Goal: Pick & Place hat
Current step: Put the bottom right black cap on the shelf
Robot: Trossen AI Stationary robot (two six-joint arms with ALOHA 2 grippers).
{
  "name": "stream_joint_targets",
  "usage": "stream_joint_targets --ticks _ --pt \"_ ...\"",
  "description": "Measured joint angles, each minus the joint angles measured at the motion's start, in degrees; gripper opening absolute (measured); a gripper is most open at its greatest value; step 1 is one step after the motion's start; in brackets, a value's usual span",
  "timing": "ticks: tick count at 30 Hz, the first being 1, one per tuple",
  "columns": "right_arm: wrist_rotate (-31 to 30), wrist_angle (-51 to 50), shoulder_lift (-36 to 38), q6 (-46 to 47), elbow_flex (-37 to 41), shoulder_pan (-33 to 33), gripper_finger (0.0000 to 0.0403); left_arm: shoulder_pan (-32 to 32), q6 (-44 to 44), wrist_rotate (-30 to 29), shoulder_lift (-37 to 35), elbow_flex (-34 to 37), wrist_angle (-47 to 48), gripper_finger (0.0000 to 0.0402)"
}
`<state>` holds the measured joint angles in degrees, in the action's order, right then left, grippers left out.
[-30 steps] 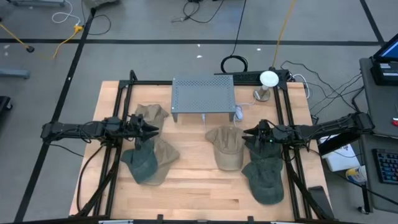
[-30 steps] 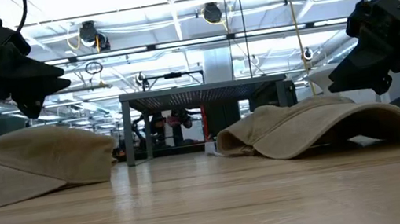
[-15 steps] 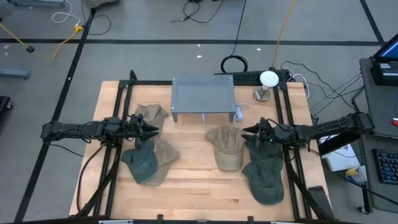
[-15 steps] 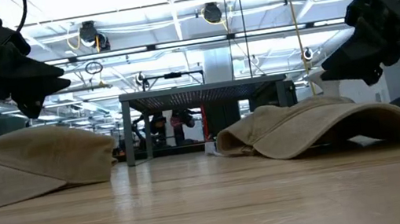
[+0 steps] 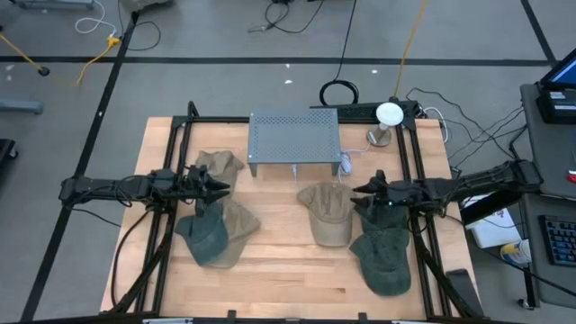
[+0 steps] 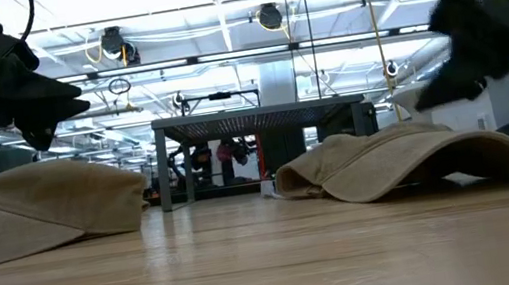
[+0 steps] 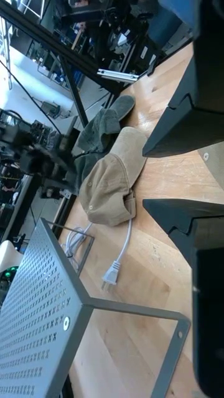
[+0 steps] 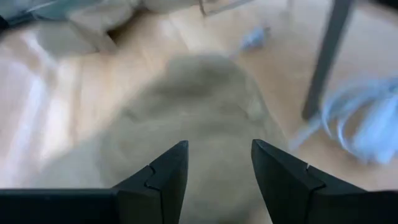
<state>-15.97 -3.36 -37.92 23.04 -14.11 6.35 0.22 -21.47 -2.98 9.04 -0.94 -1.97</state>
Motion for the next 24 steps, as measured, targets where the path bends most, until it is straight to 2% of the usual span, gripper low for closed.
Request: stream_joint_targets --ticks 4,7,15,24 --pt "3.90 -13.05 -6.11 0.15 -7.34 0.00 0.0171 -0.01 0.02 0.02 0.02 0.01 0.01 0.0122" --pt "5.48 -18.71 -9.89 0.27 -13.99 0.00 0.0171 -0.01 0.01 -0.02 0.00 0.00 0.01 0.0122" --pt "6.38 -39.83 -17.10 4.84 -27.47 0.00 0.0171 0.01 0.02 -0.02 0.00 0.01 0.05 0.0122" --pt "17.59 -59.62 -24.24 5.54 -42.04 0.04 0.0171 0.01 0.02 -0.02 0.00 0.01 0.07 0.0122"
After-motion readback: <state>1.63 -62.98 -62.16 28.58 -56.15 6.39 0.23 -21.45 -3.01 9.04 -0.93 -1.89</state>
